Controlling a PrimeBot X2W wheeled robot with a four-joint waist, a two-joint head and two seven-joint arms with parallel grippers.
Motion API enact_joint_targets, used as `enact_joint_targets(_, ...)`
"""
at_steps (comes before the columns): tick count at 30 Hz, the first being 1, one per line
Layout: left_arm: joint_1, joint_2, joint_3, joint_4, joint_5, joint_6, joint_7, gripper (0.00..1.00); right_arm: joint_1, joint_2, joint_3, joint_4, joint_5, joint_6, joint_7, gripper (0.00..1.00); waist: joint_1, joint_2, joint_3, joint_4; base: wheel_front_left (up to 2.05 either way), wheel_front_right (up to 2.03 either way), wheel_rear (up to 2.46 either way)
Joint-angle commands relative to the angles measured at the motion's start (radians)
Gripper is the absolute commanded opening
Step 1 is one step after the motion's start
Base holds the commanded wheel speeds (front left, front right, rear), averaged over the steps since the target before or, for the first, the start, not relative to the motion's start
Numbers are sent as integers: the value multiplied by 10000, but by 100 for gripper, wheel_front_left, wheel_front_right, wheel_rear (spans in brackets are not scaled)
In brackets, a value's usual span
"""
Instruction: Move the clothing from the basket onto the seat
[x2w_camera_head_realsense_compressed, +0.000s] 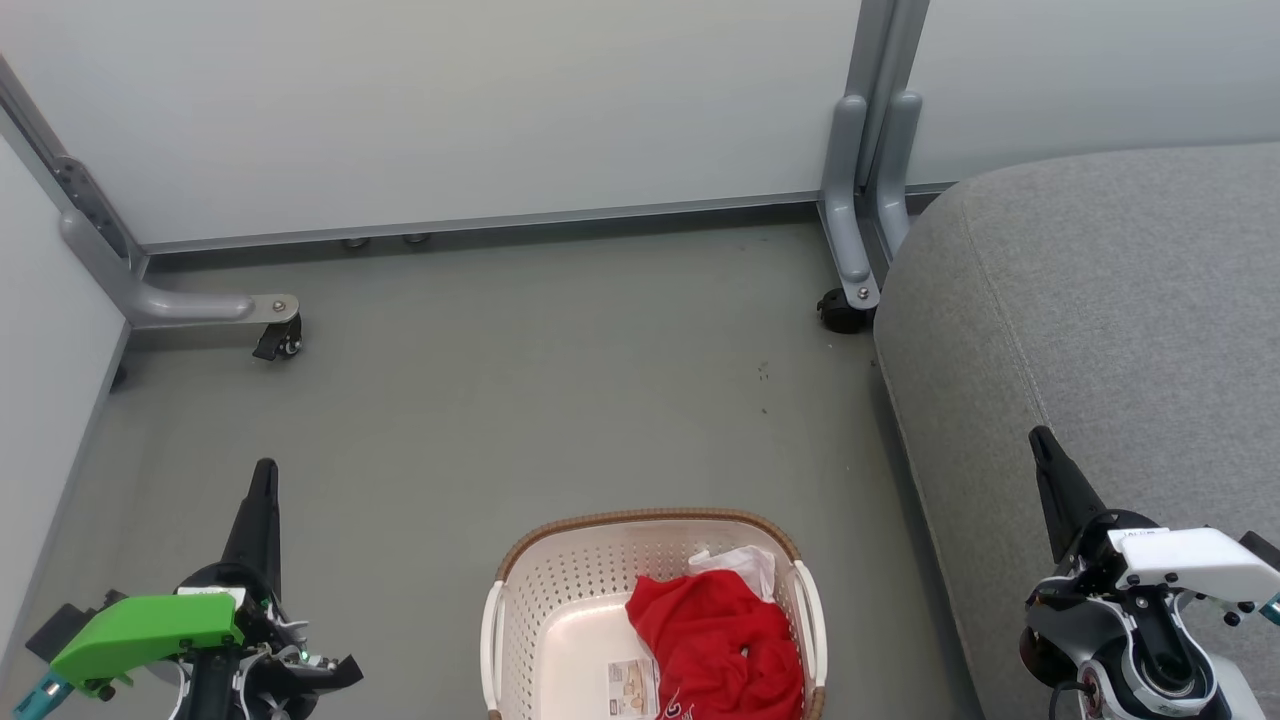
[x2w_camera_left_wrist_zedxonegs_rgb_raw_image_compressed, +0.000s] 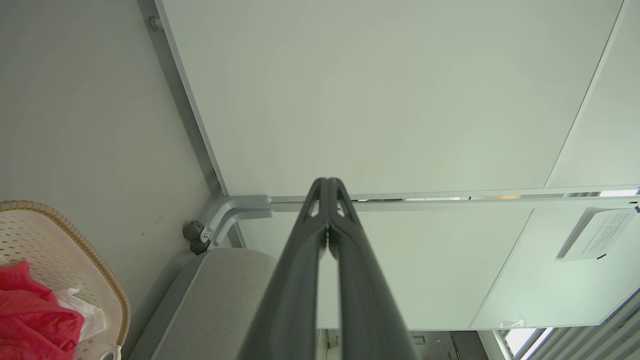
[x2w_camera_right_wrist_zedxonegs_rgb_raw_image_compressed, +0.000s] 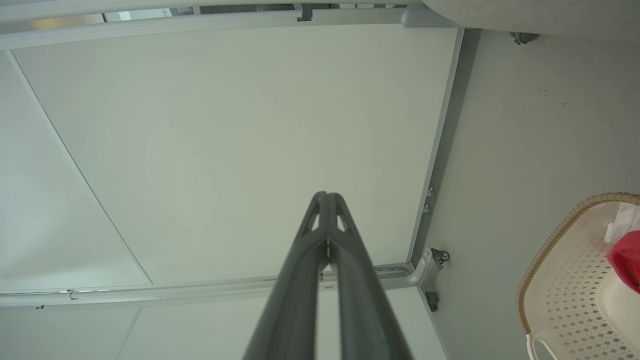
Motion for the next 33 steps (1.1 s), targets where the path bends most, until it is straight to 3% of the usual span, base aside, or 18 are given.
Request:
enact_joint_targets(1, -112, 11, 13, -14, -29, -52, 27, 0, -88, -21, 14, 13, -50, 4, 12, 0, 0, -1, 0, 0, 0, 0, 0)
enact_joint_targets(33, -112, 11, 13, -14, -29, -52, 27, 0, -88, -21, 14, 13, -50, 4, 11, 0, 0, -1, 0, 0, 0, 0, 0)
